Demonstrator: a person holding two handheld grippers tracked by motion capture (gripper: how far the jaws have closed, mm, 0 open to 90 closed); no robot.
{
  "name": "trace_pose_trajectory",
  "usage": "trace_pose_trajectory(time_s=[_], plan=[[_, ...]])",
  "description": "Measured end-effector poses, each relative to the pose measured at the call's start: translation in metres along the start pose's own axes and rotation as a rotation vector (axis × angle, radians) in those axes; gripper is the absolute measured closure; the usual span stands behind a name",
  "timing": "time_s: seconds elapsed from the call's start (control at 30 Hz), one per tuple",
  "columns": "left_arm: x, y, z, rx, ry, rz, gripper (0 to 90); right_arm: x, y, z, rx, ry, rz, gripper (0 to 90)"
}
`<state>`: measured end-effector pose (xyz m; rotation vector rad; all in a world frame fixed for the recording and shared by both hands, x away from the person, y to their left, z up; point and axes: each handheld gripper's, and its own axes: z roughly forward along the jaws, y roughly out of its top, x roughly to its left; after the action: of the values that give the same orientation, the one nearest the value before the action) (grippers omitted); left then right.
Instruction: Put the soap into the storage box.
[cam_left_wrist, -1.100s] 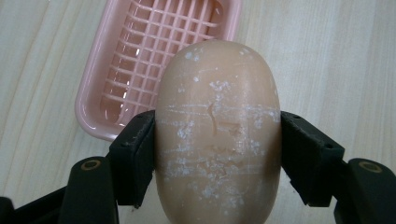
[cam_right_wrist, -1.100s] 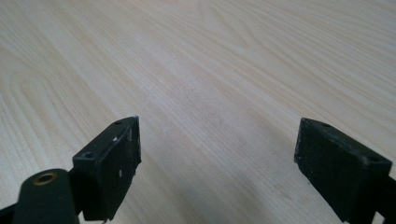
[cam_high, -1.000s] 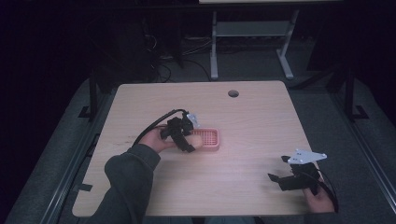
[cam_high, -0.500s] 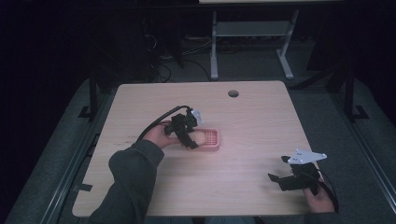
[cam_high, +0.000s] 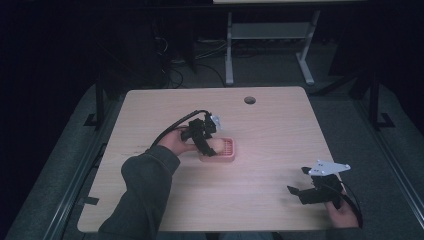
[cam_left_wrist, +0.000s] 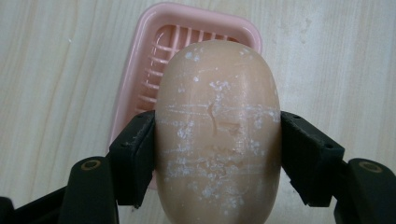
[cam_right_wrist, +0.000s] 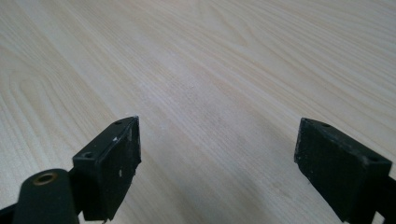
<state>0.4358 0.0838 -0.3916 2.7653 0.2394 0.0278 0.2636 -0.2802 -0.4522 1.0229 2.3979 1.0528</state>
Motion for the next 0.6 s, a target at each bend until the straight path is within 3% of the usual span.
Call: trace_pose_trajectory(time_s=[0.17, 0.6], plan=[[0.003, 0.003, 0.002, -0.025, -0.006, -0.004, 32.6, -0.001, 0.0, 0.0, 0.001, 0.0, -0.003, 14.1], [0.011, 0.005, 0.013, -0.022, -0.009, -0.009, 32.6, 0.0, 0.0, 0.0, 0.002, 0.002, 0.002, 14.1]])
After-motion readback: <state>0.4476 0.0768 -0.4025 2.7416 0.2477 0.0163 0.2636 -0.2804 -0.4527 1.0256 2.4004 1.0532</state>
